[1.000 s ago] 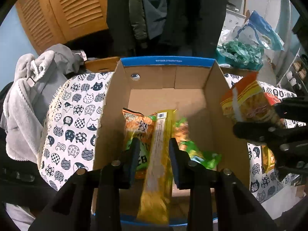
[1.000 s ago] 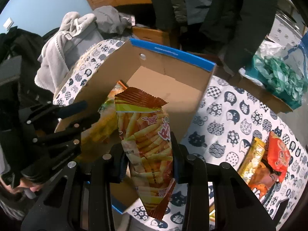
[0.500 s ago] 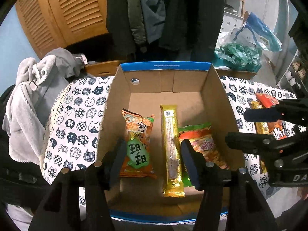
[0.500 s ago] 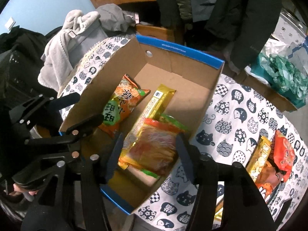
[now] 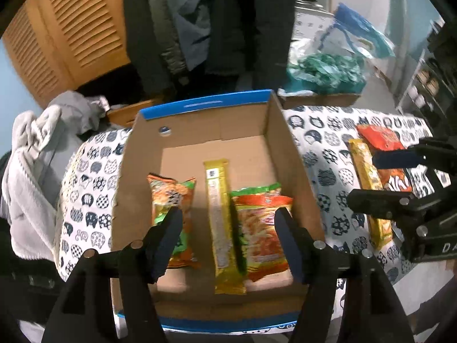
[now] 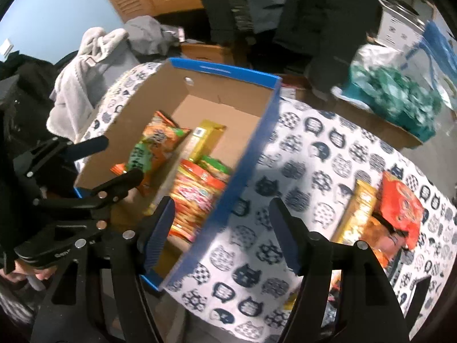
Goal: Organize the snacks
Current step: 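Move both open grippers back toward the remaining snack pile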
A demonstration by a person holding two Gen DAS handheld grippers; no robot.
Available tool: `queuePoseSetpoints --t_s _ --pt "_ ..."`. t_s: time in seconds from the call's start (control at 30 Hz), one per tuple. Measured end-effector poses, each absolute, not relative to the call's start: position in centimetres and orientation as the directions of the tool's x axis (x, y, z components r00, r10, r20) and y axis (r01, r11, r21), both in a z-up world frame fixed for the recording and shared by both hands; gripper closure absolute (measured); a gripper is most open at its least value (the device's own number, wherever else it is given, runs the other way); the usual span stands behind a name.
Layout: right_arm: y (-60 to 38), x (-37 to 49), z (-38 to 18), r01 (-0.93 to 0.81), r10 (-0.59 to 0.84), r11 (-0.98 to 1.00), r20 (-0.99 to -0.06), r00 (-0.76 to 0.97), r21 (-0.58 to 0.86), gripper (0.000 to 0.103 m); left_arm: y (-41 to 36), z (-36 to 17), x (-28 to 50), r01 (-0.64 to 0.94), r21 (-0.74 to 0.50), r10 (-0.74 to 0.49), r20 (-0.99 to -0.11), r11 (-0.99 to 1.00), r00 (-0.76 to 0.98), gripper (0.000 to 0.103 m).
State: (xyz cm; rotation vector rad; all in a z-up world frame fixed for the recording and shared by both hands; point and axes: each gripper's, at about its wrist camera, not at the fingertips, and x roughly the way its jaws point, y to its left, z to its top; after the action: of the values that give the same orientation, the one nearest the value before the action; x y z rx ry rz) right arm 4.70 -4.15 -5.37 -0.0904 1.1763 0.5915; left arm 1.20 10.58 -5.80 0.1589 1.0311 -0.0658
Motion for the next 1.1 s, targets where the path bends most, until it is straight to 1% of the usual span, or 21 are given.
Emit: queuePoseSetpoints --t_s 0.3,0.43,0.9,1.1 --pt "-9.5 3.9 -5.8 -0.422 0.335 0.885 -0.9 0.279 0.198 0.032 6.4 -5.2 1.0 0.203 0.118 -0.005 -0.854 0.972 0.521 0.026" --pt "-11.8 3.5 -5.8 -0.398 0.322 0.897 -0.9 0.296 0.19 0.028 5.1 -5.3 1.2 0.22 0.11 -0.019 -0.858 0.969 0.513 0.026" --pt "-19.2 3.3 -7.5 -0.287 0.268 0.941 -0.912 0.31 0.179 0.028 -0.3 -6.6 1.9 0.276 0.067 -0.071 -0.884 0.959 0.463 0.026" --pt "-22.3 3.1 -8.4 -0.24 0.251 0.954 -0.917 0.309 0.181 0.028 -3.0 -7.9 2.0 0.318 0.077 -0.073 -0.899 0.945 0.433 0.026"
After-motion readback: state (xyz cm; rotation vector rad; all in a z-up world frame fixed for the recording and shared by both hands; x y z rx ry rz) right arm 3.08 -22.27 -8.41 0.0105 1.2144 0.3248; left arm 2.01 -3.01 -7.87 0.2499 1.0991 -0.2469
